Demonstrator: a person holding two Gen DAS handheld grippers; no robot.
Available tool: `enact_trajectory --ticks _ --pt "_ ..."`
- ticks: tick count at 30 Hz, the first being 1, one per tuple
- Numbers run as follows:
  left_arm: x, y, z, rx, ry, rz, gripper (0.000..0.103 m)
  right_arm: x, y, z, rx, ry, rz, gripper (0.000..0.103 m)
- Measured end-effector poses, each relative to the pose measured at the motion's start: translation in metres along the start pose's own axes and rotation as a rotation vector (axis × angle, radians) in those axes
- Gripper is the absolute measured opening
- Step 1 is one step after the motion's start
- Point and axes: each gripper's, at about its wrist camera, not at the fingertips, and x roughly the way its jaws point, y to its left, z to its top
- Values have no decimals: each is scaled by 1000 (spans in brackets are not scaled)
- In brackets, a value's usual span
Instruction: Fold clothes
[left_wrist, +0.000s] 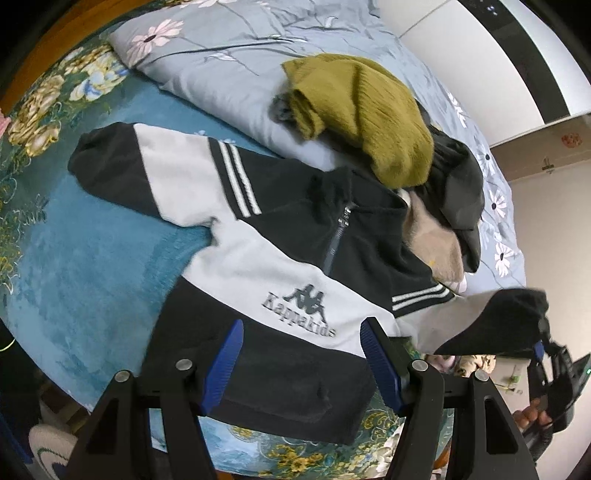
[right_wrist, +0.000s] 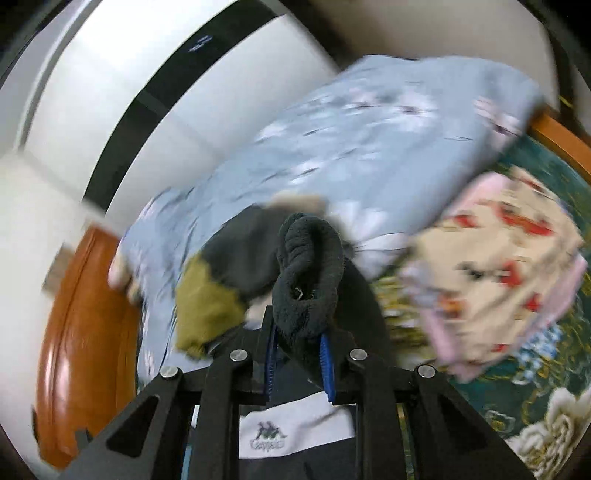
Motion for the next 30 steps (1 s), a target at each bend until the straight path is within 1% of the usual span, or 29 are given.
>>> enact_trajectory --ticks 1,5,8,10,16,19,23,26,27,30 --pt "-1 10 6 -4 3 -5 70 12 21 -5 -14 21 24 21" --pt "-5 50 30 -33 1 -24 70 54 96 -31 -74 90 73 21" --pt "-5 79 44 -61 8 -32 70 93 148 -54 -130 150 90 21" --pt "-5 101 53 -84 14 -37 70 126 167 -73 -157 207 68 21" --pt "-2 162 66 -172 33 -27 70 225 220 -133 -233 386 -8 21" --pt "6 187 70 -219 50 -17 70 265 234 -161 -284 465 -76 21" --pt "19 207 75 -270 76 -12 70 307 235 -188 -309 544 -166 21" --pt "32 208 82 -280 94 -8 70 331 237 -202 -336 588 -211 22" --pt "37 208 84 -281 101 -7 70 338 239 -206 -347 600 -220 23" --pt "56 199 93 -269 125 -7 70 357 241 -216 -378 641 -237 24"
